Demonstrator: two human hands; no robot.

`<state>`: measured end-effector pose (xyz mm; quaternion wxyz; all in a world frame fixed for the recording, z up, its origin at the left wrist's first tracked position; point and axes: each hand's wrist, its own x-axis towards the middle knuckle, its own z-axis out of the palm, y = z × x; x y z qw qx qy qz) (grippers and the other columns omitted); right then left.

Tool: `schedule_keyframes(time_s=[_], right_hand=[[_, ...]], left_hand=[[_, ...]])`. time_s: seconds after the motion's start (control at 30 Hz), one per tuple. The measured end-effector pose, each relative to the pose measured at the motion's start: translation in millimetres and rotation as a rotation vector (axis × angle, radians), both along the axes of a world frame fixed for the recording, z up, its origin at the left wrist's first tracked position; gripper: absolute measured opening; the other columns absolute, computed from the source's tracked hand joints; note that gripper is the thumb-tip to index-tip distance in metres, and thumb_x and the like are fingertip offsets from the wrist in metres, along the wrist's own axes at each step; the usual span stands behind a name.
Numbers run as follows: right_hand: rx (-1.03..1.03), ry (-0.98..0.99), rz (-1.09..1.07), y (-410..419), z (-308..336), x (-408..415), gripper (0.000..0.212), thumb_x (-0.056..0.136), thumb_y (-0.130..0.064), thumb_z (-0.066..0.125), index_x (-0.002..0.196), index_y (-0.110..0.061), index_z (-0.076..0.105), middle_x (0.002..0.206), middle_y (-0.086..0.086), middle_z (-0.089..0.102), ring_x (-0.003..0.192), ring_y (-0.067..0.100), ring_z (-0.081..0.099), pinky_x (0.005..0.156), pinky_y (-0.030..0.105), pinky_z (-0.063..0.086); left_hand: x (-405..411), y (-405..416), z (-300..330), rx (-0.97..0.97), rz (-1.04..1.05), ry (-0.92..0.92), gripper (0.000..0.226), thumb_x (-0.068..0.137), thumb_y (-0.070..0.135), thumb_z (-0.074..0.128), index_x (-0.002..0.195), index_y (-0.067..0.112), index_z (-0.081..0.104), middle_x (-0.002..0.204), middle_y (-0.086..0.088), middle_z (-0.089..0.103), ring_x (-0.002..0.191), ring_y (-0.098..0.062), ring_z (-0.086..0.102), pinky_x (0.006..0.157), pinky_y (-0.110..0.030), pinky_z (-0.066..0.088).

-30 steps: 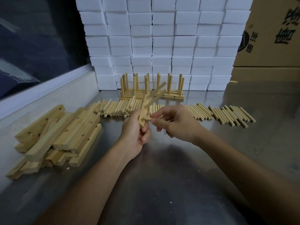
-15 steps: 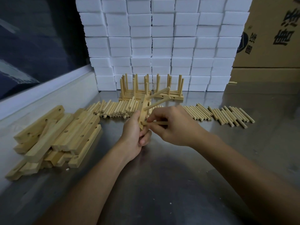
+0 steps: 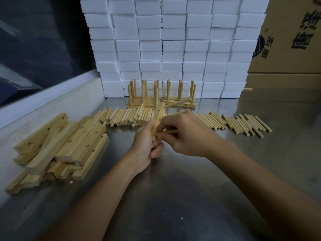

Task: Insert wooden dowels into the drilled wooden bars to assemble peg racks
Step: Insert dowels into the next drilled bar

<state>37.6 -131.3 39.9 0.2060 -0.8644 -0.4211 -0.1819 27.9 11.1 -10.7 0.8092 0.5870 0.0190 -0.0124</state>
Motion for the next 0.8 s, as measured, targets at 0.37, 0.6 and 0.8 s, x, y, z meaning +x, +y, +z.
schedule_keyframes(time_s=[0.37, 0.6, 0.8], right_hand=[[-0.019, -0.049, -0.171, 7, -11, -5, 0.011, 0.088, -0.029, 0.063, 0.09, -0.022, 0.071, 0.065, -0.012, 0.055, 0.065, 0.014, 0.055, 0.061, 0.025, 0.034], [0.183, 0.307, -0.19, 9, -10, -2, 0.013, 0.09, -0.027, 0.068, 0.081, -0.019, 0.074, 0.059, -0.013, 0.059, 0.054, 0.001, 0.053, 0.053, 0.016, 0.037], [-0.173, -0.26, -0.283, 11, -14, -11, 0.021, 0.092, -0.038, 0.056, 0.08, -0.028, 0.07, 0.065, -0.008, 0.042, 0.066, 0.024, 0.062, 0.048, 0.024, 0.017]], left_hand=[[4, -2, -3, 0.002, 0.055, 0.007, 0.047, 0.106, 0.037, 0.033, 0.07, 0.012, 0.048, 0.039, 0.003, 0.032, 0.027, -0.011, 0.023, 0.036, -0.019, 0.013], [6, -4, -5, 0.017, 0.087, 0.007, 0.043, 0.106, 0.037, 0.034, 0.073, 0.013, 0.049, 0.04, 0.004, 0.031, 0.027, -0.009, 0.021, 0.034, -0.016, 0.014], [6, 0, -2, 0.024, 0.06, 0.031, 0.046, 0.107, 0.037, 0.031, 0.069, 0.013, 0.041, 0.038, 0.004, 0.032, 0.027, -0.01, 0.022, 0.034, -0.016, 0.014]])
